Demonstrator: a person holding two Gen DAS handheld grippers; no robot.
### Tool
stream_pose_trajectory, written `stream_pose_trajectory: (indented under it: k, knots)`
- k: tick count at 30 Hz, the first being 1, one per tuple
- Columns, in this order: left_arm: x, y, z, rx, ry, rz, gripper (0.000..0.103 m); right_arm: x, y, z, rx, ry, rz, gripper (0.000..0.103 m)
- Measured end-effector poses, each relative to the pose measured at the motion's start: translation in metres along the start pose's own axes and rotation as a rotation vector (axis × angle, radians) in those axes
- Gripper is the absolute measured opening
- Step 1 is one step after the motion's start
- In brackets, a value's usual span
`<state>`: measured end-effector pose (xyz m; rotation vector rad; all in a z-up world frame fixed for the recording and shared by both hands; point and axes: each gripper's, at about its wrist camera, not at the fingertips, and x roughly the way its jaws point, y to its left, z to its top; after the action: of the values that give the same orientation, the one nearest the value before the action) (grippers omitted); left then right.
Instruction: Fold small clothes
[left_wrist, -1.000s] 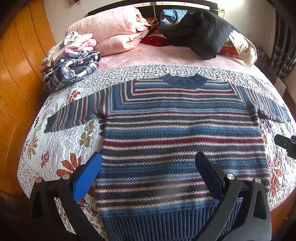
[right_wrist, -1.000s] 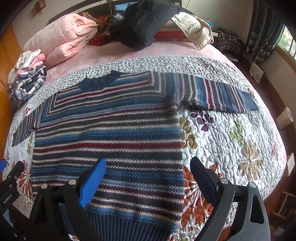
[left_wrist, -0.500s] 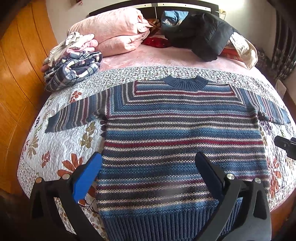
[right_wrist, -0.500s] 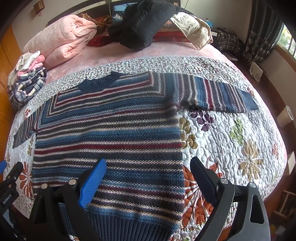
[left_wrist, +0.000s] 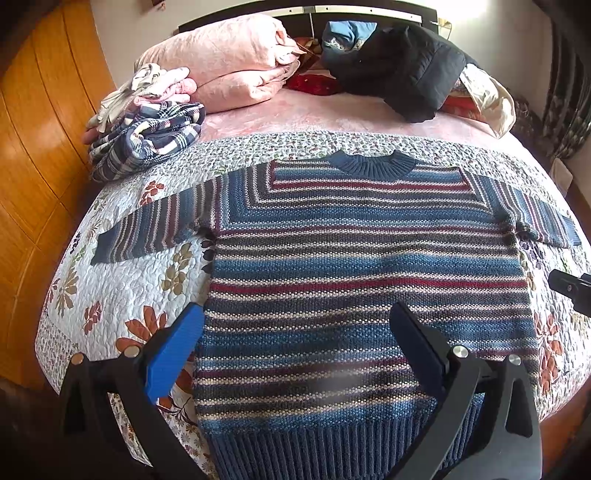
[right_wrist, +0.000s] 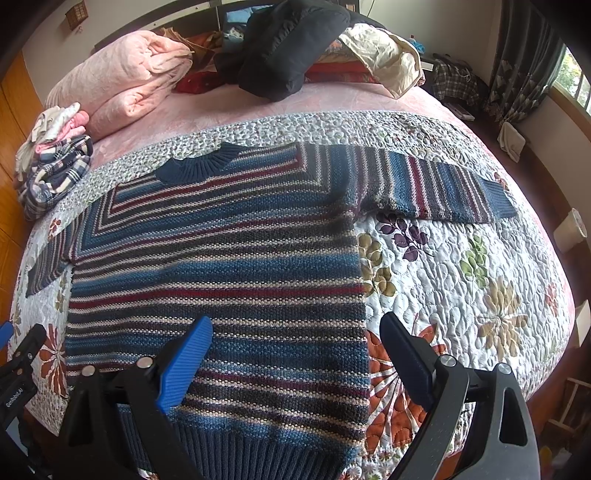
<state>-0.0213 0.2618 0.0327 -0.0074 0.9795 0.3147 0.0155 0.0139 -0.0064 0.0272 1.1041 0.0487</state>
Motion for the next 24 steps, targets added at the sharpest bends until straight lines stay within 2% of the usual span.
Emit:
stream_pose_trajectory:
  k: [24]
  knots:
    - [-0.0037,0.0022,0.0014,0.005,-0.009,0.006,0.1,-0.0012,0.0014,0.0017,0.001,-0.006,0.004,0.093]
